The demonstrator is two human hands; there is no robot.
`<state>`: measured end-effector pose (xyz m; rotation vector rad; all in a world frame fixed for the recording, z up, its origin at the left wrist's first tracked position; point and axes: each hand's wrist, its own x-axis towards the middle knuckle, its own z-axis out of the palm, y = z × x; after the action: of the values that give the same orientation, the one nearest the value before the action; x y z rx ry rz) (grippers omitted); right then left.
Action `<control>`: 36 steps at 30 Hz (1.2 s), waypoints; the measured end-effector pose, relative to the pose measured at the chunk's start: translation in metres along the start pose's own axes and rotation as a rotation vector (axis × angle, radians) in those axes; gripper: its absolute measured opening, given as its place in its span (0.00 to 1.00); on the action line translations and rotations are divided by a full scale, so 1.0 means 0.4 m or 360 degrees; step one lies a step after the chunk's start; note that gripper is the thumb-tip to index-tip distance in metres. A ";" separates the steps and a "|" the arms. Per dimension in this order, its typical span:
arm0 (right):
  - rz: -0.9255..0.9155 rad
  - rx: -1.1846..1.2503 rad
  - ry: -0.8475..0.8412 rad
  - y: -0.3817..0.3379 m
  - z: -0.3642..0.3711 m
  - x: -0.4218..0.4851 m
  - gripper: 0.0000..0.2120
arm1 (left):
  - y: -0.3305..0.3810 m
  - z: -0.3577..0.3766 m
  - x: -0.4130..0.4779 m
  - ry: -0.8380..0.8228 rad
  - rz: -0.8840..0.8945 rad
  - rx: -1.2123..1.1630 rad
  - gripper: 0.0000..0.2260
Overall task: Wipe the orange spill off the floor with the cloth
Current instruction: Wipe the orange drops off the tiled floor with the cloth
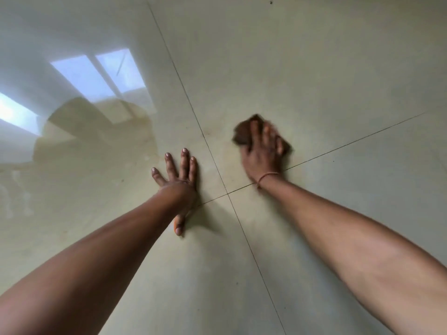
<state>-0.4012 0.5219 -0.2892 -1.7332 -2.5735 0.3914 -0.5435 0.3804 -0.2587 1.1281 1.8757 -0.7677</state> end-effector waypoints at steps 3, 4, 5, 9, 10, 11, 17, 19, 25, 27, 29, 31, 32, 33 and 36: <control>-0.0734 0.0011 -0.0238 -0.047 0.029 -0.147 0.34 | -0.011 0.000 -0.036 0.0116 0.0063 -0.0022 0.80; -0.0847 -0.0027 -0.0275 -0.006 0.017 -0.166 0.35 | -0.019 0.001 -0.044 0.0186 0.0136 0.0002 0.79; -0.0871 -0.0053 -0.0271 0.033 0.004 -0.152 0.36 | -0.032 0.003 -0.052 0.0267 0.0216 0.0026 0.78; 0.0018 0.0011 -0.0026 -0.027 -0.003 -0.069 0.32 | -0.109 0.059 -0.079 0.0637 0.0331 0.0032 0.73; -0.0035 0.0006 -0.0024 -0.091 0.018 -0.082 0.31 | -0.119 0.070 -0.078 0.0720 0.0311 0.0013 0.71; -0.0266 -0.0009 -0.0083 -0.159 0.045 -0.130 0.32 | -0.134 0.090 -0.087 0.0785 0.0271 -0.0023 0.69; -0.1231 -0.0103 -0.0406 -0.102 0.057 -0.278 0.36 | -0.352 0.175 -0.153 0.0770 -0.0115 -0.0408 0.67; -0.0718 -0.0109 -0.0242 -0.085 0.043 -0.217 0.34 | -0.438 0.228 -0.172 0.0696 -0.0228 -0.0501 0.67; -0.0997 0.0019 -0.0372 -0.413 0.149 -0.388 0.35 | -0.521 0.324 -0.175 0.0553 -0.0191 -0.0693 0.69; -0.1306 -0.0057 -0.0498 -0.374 0.144 -0.446 0.36 | -0.518 0.323 -0.175 0.0548 -0.0171 -0.0745 0.69; -0.1454 -0.0161 -0.0523 -0.280 0.113 -0.408 0.37 | -0.515 0.325 -0.177 0.0551 -0.0147 -0.0789 0.69; -0.1158 -0.0192 -0.0405 -0.240 0.097 -0.327 0.37 | -0.520 0.332 -0.177 0.0574 -0.0137 -0.0827 0.69; -0.0901 -0.0169 -0.0310 -0.262 0.091 -0.290 0.36 | -0.520 0.331 -0.175 0.0576 -0.0132 -0.0845 0.69; -0.0669 -0.0124 -0.0226 -0.318 0.103 -0.273 0.35 | -0.523 0.334 -0.172 0.0572 -0.0130 -0.0863 0.70; -0.0715 -0.0049 -0.0239 -0.511 0.157 -0.337 0.35 | -0.524 0.337 -0.160 0.0594 -0.0123 -0.0896 0.70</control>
<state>-0.5446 0.3138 -0.2893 -1.1128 -2.9740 0.4779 -0.6712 0.1572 -0.2508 0.8730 2.2577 -0.0386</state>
